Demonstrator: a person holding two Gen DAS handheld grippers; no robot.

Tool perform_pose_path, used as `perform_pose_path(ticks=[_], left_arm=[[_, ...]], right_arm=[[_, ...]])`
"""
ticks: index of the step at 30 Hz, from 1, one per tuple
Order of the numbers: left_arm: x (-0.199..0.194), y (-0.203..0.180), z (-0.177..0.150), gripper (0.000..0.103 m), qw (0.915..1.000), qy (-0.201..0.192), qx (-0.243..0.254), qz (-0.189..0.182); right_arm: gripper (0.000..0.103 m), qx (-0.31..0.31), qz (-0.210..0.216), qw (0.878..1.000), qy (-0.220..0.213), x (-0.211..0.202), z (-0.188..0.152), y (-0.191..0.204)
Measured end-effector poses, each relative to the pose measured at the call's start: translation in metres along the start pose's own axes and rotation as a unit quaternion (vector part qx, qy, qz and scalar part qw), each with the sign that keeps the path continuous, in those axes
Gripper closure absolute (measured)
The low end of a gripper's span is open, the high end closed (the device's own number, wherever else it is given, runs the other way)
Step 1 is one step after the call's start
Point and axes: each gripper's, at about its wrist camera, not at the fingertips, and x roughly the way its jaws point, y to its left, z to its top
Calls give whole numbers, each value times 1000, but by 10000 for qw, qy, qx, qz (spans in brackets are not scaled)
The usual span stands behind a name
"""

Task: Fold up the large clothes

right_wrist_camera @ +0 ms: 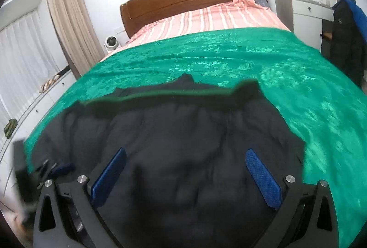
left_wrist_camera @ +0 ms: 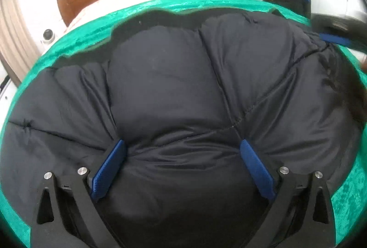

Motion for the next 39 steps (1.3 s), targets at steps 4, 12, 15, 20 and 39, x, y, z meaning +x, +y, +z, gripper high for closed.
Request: perform_pose_path(ticks=[4,12,15,20,39], left_arm=[[-37,-10,-10,8,9998,88,43,-190],[-48,-27,-34,7,9991,342,200,-134],[-83,-36,-43,6,9985,-21,453,-311],[-105,-65,-27,4,9848,-895,877,-1202],[-81,-44,-26,5,9620,86,109,-2727]], right_arm=[[1,139,-285,9987,-386,-69,-42,-12],[1,1330,-590,9893,-115,-82,-114,-66],[1,1526,-167,9878,-250,-88,-108,-80],[1,2421,783,9671,47,-49,-81,-115],[70,459,1304,9904,15,-73,72,79]])
